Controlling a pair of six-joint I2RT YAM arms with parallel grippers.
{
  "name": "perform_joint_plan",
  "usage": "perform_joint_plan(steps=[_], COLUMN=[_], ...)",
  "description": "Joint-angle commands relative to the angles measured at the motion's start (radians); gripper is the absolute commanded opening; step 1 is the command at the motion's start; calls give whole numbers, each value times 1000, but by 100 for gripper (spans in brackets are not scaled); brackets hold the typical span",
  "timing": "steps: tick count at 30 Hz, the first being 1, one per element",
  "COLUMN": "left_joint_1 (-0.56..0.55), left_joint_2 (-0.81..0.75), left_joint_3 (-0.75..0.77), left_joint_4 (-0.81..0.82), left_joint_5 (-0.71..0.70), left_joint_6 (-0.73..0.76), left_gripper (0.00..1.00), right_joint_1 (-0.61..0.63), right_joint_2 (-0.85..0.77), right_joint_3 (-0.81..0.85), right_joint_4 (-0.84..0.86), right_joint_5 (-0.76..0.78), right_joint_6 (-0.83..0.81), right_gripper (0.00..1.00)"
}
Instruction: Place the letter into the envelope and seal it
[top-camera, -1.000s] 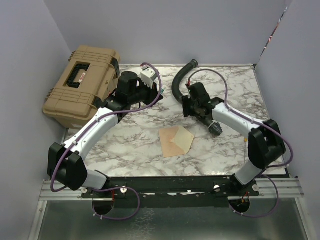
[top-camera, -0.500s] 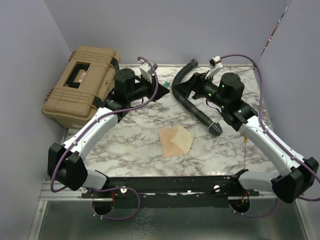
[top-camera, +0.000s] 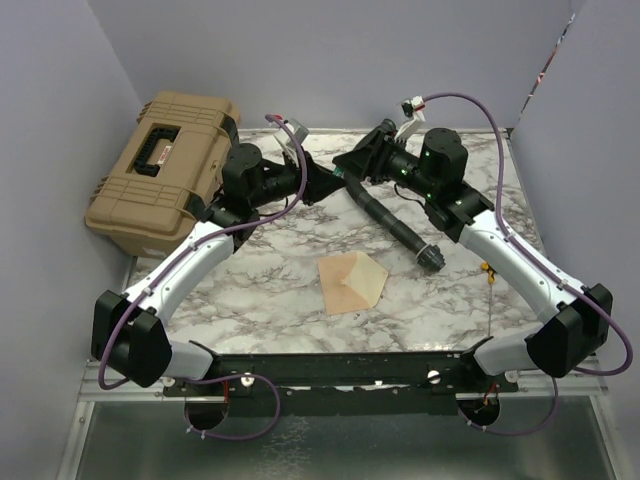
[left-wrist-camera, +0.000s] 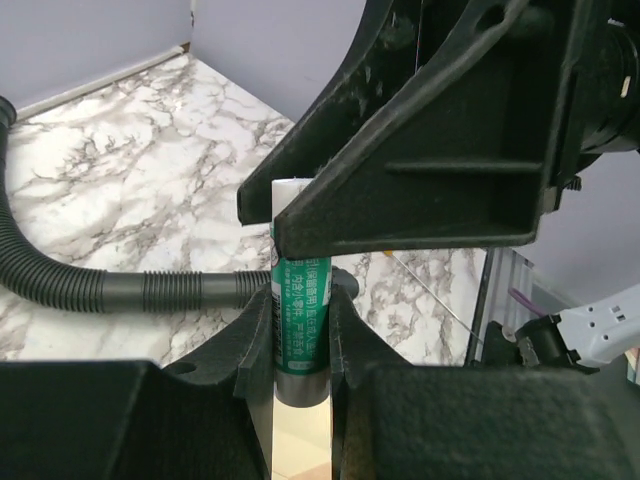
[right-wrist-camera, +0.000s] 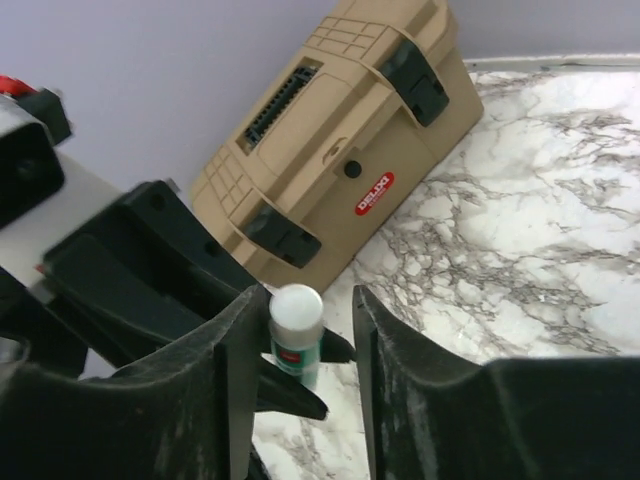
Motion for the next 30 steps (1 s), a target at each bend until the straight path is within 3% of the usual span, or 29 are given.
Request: perform_joint_plan(steps=[1, 7, 11, 13, 15, 18, 22, 30], left_joint_1=[-1, 0, 4, 10, 17, 33, 79, 105], left_joint_2=[-35, -39, -41, -40, -38, -33, -15, 23], left_joint_3=[-33, -43, -42, -40, -35, -18, 7, -3], left_joint_4=[73, 100, 103, 103, 97, 58, -16, -1], left_joint_5=[60, 58, 50, 43, 41, 43, 96, 238], left_joint_6=[-49, -71, -91, -113, -132, -138, -141, -175], left_gripper=[0, 0, 1, 17, 43, 58, 58, 45], right_joint_1=[1, 0, -1, -1, -1, -2, -6, -5], right_joint_2=[11, 14, 12, 12, 13, 19, 31, 67], right_joint_3=[38, 30, 28, 24, 24, 32, 41, 52], right_joint_4=[20, 28, 25, 25, 22, -4, -41, -16], right_joint_5=[-48, -96, -127, -143, -161, -180, -194, -269], right_joint_6=[19, 27, 10, -4, -20, -54, -92, -57], right_gripper=[38, 16, 12, 11, 11, 11, 11, 11])
